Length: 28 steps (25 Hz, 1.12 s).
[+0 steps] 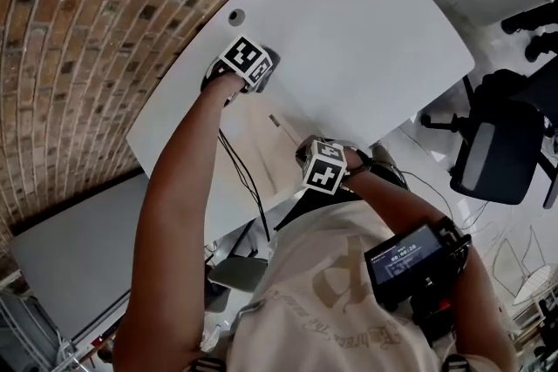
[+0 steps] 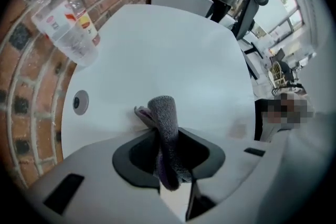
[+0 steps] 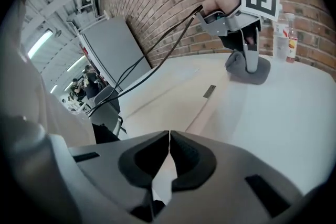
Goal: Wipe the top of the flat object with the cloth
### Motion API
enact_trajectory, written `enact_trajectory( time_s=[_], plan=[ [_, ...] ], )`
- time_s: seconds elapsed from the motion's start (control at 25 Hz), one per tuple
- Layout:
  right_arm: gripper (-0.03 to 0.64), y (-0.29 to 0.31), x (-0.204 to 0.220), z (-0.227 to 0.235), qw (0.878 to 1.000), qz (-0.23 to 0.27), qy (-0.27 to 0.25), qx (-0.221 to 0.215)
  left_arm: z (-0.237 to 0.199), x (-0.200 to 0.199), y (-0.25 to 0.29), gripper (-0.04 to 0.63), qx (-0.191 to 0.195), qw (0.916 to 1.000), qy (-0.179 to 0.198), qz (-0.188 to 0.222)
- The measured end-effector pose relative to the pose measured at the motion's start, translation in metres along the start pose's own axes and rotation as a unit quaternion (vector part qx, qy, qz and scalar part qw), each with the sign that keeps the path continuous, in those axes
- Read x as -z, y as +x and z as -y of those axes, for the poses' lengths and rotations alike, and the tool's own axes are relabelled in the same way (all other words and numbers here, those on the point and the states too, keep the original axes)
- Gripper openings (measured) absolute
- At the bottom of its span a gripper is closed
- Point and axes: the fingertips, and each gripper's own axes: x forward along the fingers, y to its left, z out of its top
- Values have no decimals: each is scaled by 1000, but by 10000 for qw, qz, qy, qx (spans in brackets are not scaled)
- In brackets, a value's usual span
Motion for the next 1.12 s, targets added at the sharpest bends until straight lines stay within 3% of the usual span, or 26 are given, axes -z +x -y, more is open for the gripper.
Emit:
enact_trajectory(
  time_s=[0.24, 0.44, 0.6, 0.92, 1.12],
  plan=[
    [25, 0, -1, 3, 9980, -27, 149, 616, 8, 7, 14, 109, 83, 9969, 554, -552],
    [25, 3, -5, 6, 9955, 14, 279, 907, 30, 22, 21, 106, 351, 9883, 874, -1200],
    [25, 2, -2, 3, 9938, 29, 288, 1069, 60, 22, 25, 106, 579, 9872, 943, -1148],
    [25, -4, -5, 3, 9900, 164, 90, 1396, 129, 16, 35, 107, 1390, 9830, 775, -915],
    [25, -35, 0, 17, 9823, 743, 626, 1599, 156, 15, 41, 107, 1445, 9786, 1046, -1031]
  ],
)
